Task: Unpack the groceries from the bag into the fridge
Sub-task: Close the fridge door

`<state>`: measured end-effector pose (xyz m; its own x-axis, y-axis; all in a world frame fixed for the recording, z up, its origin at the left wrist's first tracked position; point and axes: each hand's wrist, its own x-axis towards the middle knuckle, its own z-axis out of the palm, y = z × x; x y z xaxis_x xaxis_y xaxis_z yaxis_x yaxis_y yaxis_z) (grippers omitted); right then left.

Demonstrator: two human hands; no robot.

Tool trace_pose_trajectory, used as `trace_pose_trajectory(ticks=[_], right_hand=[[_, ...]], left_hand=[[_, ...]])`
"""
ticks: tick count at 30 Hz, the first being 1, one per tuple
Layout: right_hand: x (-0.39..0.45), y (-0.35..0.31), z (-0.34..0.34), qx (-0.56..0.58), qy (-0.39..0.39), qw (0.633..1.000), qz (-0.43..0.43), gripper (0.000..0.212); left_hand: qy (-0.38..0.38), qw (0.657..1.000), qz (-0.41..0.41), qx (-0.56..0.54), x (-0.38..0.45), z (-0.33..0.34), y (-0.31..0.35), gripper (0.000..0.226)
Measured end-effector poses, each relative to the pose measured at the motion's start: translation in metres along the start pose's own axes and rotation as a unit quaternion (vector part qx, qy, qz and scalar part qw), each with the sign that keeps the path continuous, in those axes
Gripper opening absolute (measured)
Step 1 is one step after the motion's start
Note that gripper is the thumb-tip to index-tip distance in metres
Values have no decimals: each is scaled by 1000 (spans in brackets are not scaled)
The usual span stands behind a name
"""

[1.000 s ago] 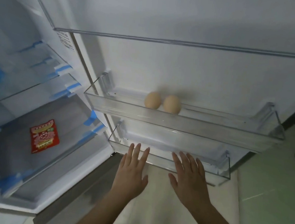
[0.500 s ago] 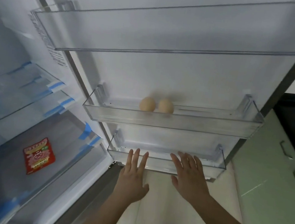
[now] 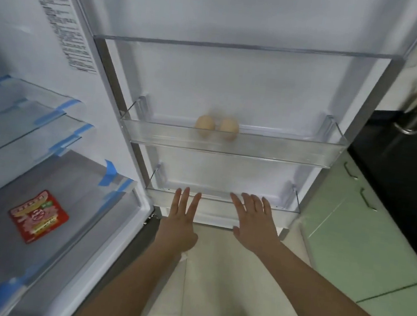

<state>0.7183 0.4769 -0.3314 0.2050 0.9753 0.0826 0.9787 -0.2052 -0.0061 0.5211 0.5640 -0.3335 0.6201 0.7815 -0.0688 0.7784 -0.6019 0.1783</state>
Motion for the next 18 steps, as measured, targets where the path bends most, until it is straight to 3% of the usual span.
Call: trace_pose_trajectory(ticks=[9, 18], right_hand=[[-96, 6, -17, -10, 36, 996, 87, 84], [-134, -16, -7, -5, 41, 996, 76, 86]], left_hand=[[-11, 999, 11, 29, -23, 0, -26, 100], [-54, 997, 10, -45, -46, -19, -43, 87]])
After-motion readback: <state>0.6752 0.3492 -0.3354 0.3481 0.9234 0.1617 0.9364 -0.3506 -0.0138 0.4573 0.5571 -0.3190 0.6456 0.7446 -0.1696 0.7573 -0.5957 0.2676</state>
